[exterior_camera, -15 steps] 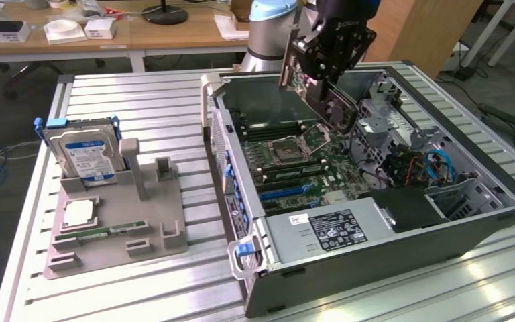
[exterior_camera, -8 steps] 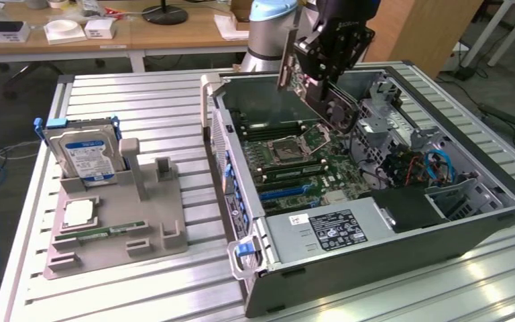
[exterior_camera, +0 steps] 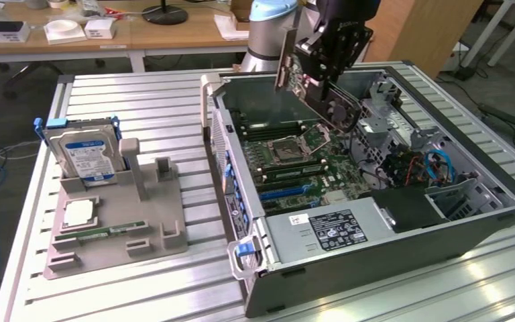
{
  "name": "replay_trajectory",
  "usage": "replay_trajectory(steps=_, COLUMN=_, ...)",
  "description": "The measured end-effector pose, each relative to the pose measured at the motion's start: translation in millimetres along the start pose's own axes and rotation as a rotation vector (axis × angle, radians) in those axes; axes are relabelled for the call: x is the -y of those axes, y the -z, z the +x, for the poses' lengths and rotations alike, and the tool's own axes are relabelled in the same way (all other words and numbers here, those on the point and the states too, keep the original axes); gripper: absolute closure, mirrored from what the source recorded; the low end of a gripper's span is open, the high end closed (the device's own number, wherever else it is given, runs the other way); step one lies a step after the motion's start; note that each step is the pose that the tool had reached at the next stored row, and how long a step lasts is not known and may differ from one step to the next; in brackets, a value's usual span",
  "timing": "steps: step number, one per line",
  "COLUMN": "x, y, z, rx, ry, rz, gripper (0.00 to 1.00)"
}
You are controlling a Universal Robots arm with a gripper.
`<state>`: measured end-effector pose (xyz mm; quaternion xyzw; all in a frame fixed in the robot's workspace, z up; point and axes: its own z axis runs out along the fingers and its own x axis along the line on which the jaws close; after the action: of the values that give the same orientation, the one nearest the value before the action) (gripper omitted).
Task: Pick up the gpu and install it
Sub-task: 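Insert the gpu into the slot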
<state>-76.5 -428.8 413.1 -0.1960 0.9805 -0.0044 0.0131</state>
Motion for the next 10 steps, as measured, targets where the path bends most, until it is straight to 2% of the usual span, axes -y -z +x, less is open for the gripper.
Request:
replay_trajectory(steps=2, x=0.0, y=0.0, z=0.0, rx=0.0002, ry=0.014, rz=-0.0003, gripper=0.74)
replay_trajectory(steps=4, x=0.0, y=0.0, z=0.0, rx=0.0008, ry=0.057, rz=-0.0013, gripper=0.74)
replay_trajectory(steps=10, x=0.1, y=0.0, z=0.1, rx=0.0014, ry=0.102, rz=-0.0024, gripper=0.74)
